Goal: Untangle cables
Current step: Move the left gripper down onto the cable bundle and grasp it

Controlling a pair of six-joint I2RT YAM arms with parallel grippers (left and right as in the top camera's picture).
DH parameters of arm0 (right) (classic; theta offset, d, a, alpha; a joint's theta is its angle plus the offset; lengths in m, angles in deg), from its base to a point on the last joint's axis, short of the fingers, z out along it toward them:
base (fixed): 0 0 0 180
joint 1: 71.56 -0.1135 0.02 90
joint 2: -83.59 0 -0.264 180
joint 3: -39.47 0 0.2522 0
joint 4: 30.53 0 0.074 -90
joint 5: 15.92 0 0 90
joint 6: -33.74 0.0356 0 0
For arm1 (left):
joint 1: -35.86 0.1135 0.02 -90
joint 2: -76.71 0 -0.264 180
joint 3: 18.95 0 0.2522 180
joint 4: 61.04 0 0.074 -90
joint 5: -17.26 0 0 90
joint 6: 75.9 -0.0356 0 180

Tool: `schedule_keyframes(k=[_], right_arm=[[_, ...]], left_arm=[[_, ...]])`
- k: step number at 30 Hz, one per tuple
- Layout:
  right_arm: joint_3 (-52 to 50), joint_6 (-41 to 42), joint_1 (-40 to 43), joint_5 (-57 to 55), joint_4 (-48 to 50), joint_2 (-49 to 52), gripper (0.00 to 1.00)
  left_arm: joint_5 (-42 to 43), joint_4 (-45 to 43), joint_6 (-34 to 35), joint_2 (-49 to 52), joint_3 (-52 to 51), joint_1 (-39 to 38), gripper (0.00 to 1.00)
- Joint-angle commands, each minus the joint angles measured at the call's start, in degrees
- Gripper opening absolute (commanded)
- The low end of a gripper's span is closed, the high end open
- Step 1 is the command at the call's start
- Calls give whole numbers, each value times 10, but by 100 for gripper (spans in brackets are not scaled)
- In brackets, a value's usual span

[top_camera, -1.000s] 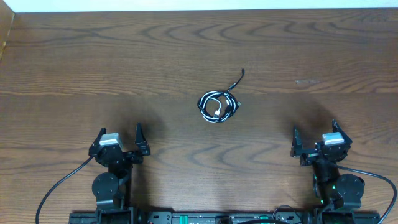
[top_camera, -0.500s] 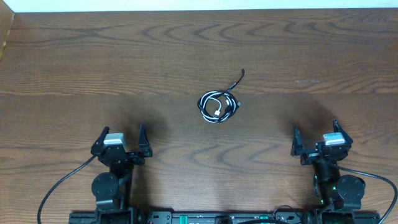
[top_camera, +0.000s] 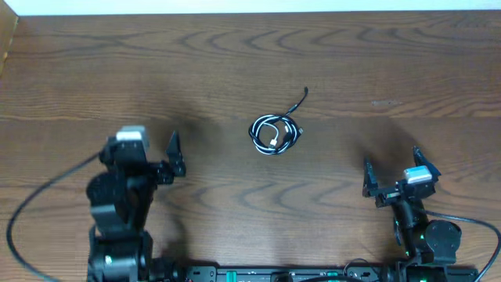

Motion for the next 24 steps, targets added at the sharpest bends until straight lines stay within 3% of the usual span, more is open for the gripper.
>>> schedule_keyframes(k=[1,13,24], right_arm=[[46,7,0,5,8,53,99],[264,4,21,70,-5,351,99],[586,4,21,165,-227,633,99]], left_arm=[[33,21,-10,91,73,-4,100],[31,77,-14,246,210,-55,99],[31,260,-13,422,442,-113,100]])
